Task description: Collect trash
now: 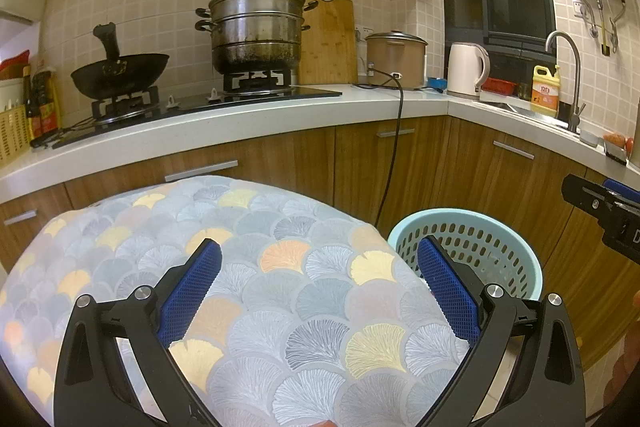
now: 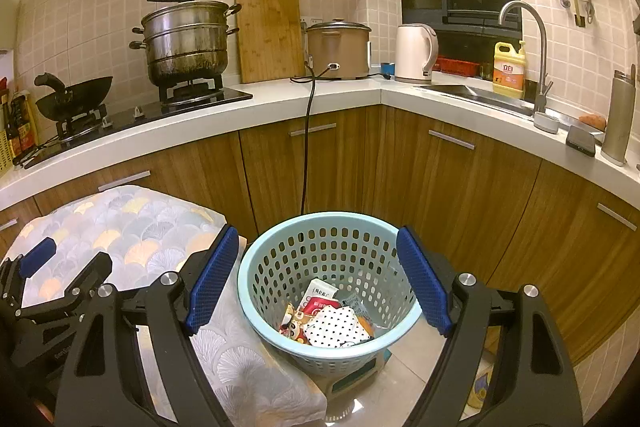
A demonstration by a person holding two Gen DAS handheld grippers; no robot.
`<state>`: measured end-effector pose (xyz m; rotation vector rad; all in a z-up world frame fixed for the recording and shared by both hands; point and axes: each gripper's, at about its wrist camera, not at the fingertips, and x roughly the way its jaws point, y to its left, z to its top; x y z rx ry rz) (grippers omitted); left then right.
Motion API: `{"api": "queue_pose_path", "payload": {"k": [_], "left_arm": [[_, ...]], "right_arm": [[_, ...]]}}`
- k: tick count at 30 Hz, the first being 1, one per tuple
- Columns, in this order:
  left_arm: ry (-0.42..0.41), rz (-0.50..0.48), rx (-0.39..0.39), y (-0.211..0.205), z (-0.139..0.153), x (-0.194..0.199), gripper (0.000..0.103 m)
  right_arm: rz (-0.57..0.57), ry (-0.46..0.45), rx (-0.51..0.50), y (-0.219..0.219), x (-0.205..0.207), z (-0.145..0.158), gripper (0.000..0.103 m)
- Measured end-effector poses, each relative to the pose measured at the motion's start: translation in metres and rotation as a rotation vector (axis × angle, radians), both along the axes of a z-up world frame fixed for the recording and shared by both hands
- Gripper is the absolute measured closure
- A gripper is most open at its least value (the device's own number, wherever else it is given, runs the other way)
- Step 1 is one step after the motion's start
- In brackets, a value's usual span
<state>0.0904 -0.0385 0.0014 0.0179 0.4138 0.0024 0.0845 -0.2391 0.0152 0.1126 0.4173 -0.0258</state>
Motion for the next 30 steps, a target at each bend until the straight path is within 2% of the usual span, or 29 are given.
{"api": "queue_pose_path", "payload": {"k": [30], "left_arm": [[0.001, 0.001, -0.004, 0.0013, 0.0004, 0.0003, 0.008]], "right_arm": [[0.009, 0.003, -0.004, 0.0032, 0.0012, -0.0048, 0.026]]}}
